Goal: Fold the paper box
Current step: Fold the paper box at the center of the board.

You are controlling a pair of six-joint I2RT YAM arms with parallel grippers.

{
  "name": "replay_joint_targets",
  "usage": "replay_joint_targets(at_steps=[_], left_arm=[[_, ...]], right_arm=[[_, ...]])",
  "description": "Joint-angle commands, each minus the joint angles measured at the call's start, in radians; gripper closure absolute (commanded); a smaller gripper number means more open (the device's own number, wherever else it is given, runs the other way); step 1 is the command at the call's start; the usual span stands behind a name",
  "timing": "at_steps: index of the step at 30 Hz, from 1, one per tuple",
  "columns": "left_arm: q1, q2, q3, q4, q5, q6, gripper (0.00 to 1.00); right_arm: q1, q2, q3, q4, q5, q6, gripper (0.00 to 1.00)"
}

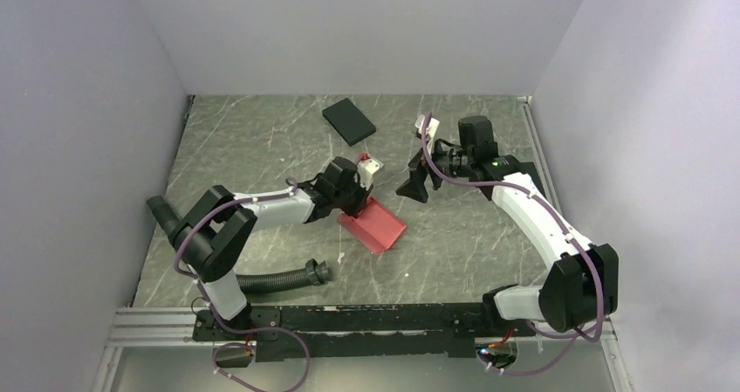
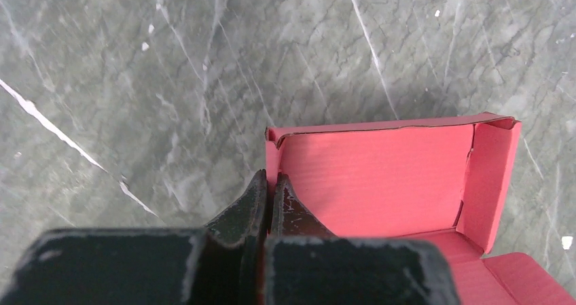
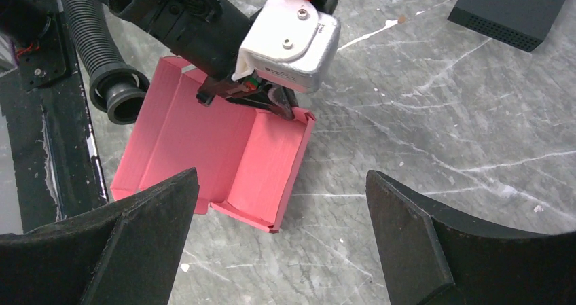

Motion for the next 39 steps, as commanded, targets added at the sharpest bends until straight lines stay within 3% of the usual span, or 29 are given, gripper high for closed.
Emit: replay_joint_targets(at_steps=[1, 7, 25, 36, 39], left_arm=[[0.001, 0.027, 0.069, -0.091, 0.004, 0.091, 0.95], [0.001, 0.042, 0.103, -0.152, -0.016, 0.093, 0.82], [0.002, 0.028, 0.155, -0.256, -0.047, 0.076, 0.64], [0.075, -0.142, 0.142, -0.179, -0.124, -0.086, 0.49], [0.089, -0.211, 0.122, -0.185, -0.206, -0.125, 0.46]], right_arm=[[-0.012, -0.007, 0.022, 0.005, -0.034, -0.016, 0.02], [-0.019, -0.004, 0.026, -0.005, -0.037, -0.025, 0.02], [-0.02, 0.002, 0.023, -0.02, -0.051, -0.046, 0.02], [-0.019, 0.021, 0.02, -0.04, -0.062, -0.081, 0.02], [-0.019, 0.028, 0.019, -0.051, -0.065, -0.099, 0.02]])
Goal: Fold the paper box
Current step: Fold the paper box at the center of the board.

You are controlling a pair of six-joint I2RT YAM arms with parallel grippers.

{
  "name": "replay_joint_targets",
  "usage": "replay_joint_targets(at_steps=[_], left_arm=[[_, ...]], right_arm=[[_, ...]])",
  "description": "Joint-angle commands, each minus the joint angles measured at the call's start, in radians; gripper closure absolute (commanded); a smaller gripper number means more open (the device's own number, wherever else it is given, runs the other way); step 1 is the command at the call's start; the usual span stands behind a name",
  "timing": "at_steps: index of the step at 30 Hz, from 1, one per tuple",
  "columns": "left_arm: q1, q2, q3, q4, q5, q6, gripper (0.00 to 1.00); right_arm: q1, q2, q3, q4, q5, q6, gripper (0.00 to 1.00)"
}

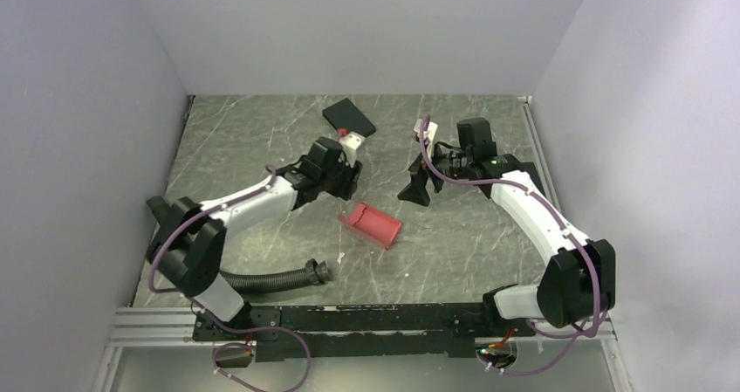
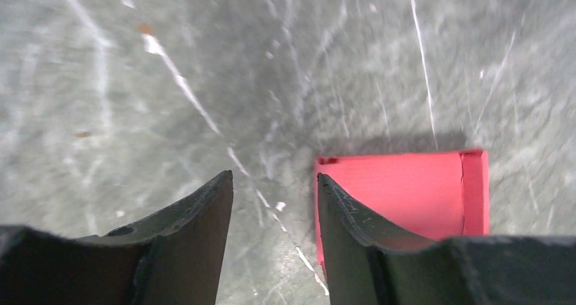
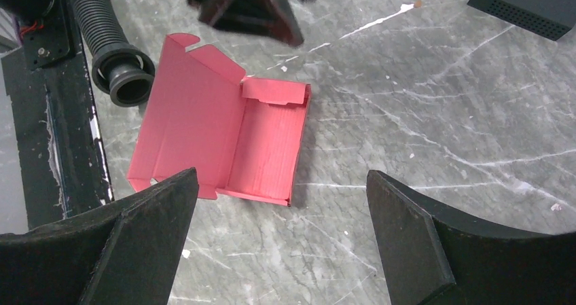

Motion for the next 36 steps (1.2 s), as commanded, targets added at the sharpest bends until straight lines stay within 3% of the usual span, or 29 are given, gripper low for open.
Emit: replay_joint_targets(at_steps=[1, 4, 7, 13, 17, 24, 33, 36], left_arm=[[0.026, -0.141, -0.009, 0.039, -0.125, -0.105, 0.43], [0.041, -0.253, -0.052, -0.021, -0.12, -0.217, 0.32], [0.048, -0.365, -0.096, -0.131, -0.079, -0.456, 0.18], [0.047, -0.575, -0.169, -0.297, 0.06, -0.915, 0.12], [-0.016, -0.54, -0.058, -0.532, 0.009, -1.154, 0.12], [-0.194, -0.315, 0.126, -0.693, -0.083, -1.297, 0.18], [-0.235, -0.15, 0.144, -0.682, -0.068, -1.385, 0.22], [-0.235, -0.101, 0.16, -0.663, -0.081, -1.374, 0.31]], right_arm=[[-0.004, 0.008, 0.015, -0.005, -0.036, -0.052, 0.02], [-0.002, 0.007, -0.001, 0.0, -0.044, -0.084, 0.01], [0.011, 0.002, -0.021, 0.02, -0.024, -0.1, 0.01], [0.028, 0.02, -0.013, 0.016, 0.014, -0.1, 0.01], [0.032, 0.019, -0.012, 0.018, 0.021, -0.094, 0.01], [0.032, 0.012, -0.01, 0.019, 0.034, -0.091, 0.01], [0.032, 0.005, -0.007, 0.012, 0.039, -0.096, 0.01], [0.031, -0.003, -0.008, 0.013, 0.04, -0.096, 0.01]])
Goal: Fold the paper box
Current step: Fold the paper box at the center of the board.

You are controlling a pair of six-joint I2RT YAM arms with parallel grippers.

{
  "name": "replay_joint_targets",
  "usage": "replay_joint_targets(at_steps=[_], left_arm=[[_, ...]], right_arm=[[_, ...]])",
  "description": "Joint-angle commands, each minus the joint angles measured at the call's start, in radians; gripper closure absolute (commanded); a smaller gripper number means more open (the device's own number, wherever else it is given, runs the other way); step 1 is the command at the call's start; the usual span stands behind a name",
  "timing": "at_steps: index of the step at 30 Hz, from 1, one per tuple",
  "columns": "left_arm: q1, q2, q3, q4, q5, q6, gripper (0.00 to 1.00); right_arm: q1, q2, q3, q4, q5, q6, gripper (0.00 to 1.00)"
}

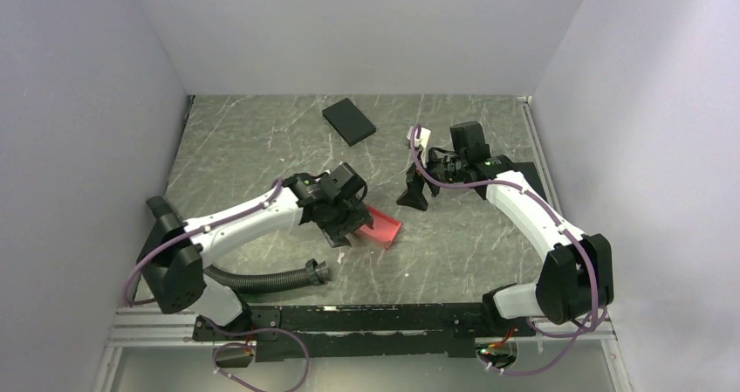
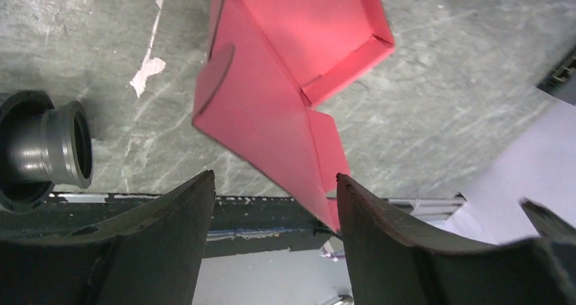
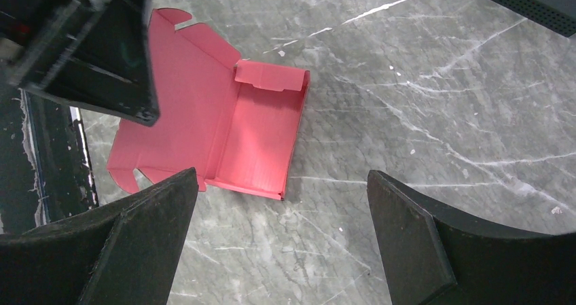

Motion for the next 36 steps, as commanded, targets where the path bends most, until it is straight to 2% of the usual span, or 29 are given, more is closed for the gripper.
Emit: replay_joint_targets(at_steps=[1, 3, 6, 8, 10, 17, 21, 23, 28, 36], left_arm=[[-0.004, 0.063, 0.043, 0.011, -0.035, -0.029, 0.38], [-0.003, 0.09, 0.062, 0.011, -0.033, -0.015, 0.5], [0.002, 0.119, 0.088, -0.01, -0.042, 0.02, 0.75], [0.014, 0.129, 0.096, -0.02, -0.041, 0.049, 0.85], [0.03, 0.138, 0.106, -0.034, -0.038, 0.095, 0.9], [0.055, 0.216, 0.275, -0.203, -0.164, 0.406, 0.98], [0.056, 0.27, 0.371, -0.249, -0.214, 0.65, 1.0], [0.057, 0.285, 0.386, -0.226, -0.214, 0.82, 1.0], [0.111, 0.344, 0.427, -0.223, -0.151, 1.092, 0.99], [0.147, 0.481, 0.548, -0.2, -0.061, 1.365, 0.93]], right_arm=[[0.001, -0.028, 0.012, 0.022, 0.003, -0.021, 0.01], [0.0, -0.031, 0.013, 0.021, 0.003, -0.02, 0.01], [-0.002, -0.039, 0.013, 0.022, 0.003, -0.02, 0.01], [-0.004, -0.046, 0.011, 0.022, 0.005, -0.021, 0.01], [-0.007, -0.053, 0.008, 0.025, 0.004, -0.019, 0.01], [-0.008, -0.087, 0.002, 0.022, 0.008, -0.045, 0.01], [-0.01, -0.118, -0.038, 0.063, 0.007, -0.069, 0.0], [-0.011, -0.119, -0.064, 0.09, -0.019, -0.087, 0.0], [-0.028, -0.125, -0.162, 0.232, -0.065, -0.114, 0.0], [-0.074, 0.034, -0.139, 0.281, -0.133, 0.042, 0.02]])
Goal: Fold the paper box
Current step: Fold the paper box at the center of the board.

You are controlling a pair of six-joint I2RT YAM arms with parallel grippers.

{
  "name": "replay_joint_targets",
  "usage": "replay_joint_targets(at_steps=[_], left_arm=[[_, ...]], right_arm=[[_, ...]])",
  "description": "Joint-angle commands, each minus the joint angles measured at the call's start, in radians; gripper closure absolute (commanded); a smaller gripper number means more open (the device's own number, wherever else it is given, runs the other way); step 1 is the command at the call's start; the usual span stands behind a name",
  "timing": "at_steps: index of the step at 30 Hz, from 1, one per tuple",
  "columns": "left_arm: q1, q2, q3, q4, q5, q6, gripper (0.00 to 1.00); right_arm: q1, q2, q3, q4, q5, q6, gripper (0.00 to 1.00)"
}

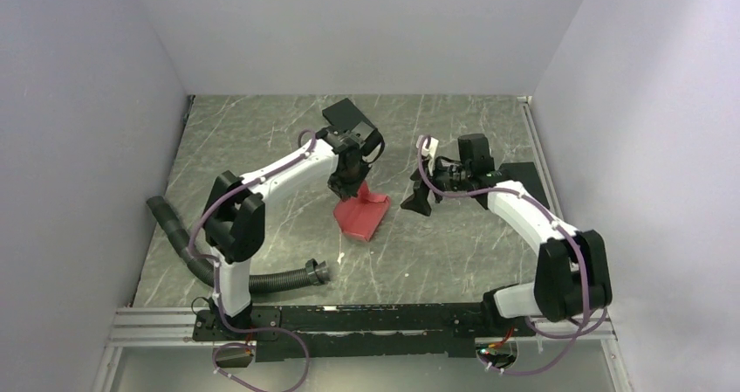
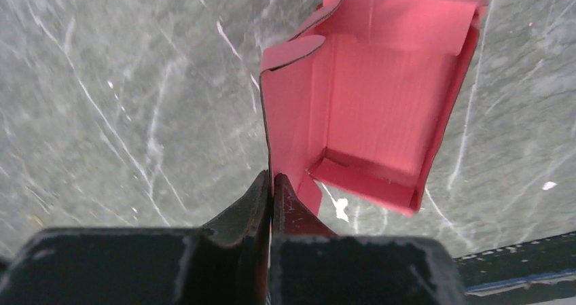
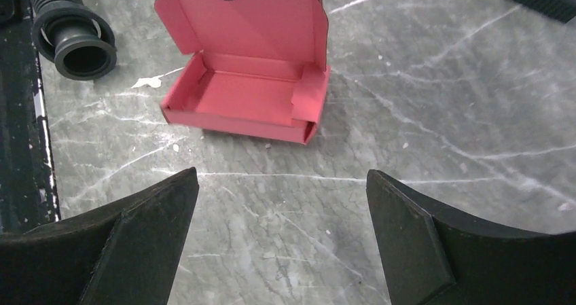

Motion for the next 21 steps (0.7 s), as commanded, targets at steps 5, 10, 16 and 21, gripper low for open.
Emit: replay_joint_targets(at_steps=[5, 10, 16, 21], left_arm=[[0.005, 0.086, 0.137, 0.006, 0.019, 0.221, 0.89], [0.006, 0.024, 0.11, 0.066, 0.024, 0.197, 0.87], [0.006, -0.054, 0.049, 0.15, 0.057, 0.183, 0.87], [0.007, -0.088, 0.016, 0.184, 0.086, 0.17, 0.87]], right_arm=[[-0.013, 0.138, 0.065, 0.13, -0.034, 0.226, 0.06], [-0.014, 0.201, 0.108, 0.126, -0.052, 0.309, 0.08], [0.013, 0.263, 0.16, 0.118, -0.008, 0.377, 0.09], [0.027, 0.327, 0.185, 0.112, 0.081, 0.425, 0.13]])
